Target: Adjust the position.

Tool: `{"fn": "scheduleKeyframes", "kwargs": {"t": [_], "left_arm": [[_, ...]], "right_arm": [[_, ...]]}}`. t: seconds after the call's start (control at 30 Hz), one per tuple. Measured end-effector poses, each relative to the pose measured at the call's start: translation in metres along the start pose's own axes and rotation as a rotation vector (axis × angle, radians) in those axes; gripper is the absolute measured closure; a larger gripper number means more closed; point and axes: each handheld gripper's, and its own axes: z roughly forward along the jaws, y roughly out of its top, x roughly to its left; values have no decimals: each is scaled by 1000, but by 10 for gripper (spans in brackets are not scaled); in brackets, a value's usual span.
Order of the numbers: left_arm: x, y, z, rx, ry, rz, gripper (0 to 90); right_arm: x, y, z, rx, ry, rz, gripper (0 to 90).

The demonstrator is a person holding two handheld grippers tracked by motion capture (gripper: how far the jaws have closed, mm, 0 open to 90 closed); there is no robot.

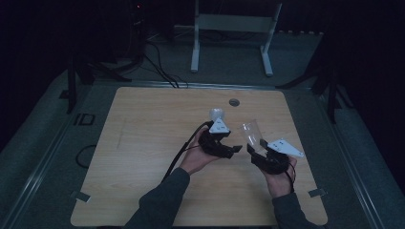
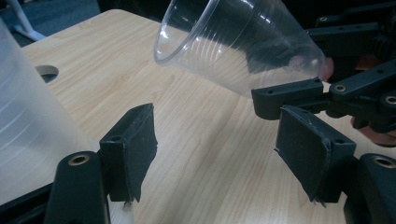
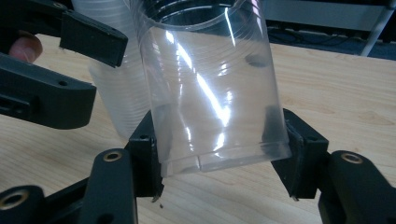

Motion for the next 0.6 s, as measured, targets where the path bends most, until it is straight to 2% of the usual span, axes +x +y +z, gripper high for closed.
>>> {"fn": "scheduleKeyframes", "kwargs": {"t": [0.17, 0.37, 0.53, 0.6], "left_arm": [[0, 1, 0, -5, -9, -11, 247], [1, 4, 0, -15, -19, -46, 207], [1, 5, 1, -25, -40, -67, 194], [1, 5, 1, -25, -33, -72, 187]], "right_arm": [[1, 0, -1, -9, 0, -6, 424], [3, 1, -4, -37, 2, -13, 424], [8, 0, -5, -60, -11, -47, 424], [10, 0, -6, -63, -11, -55, 424]]}}
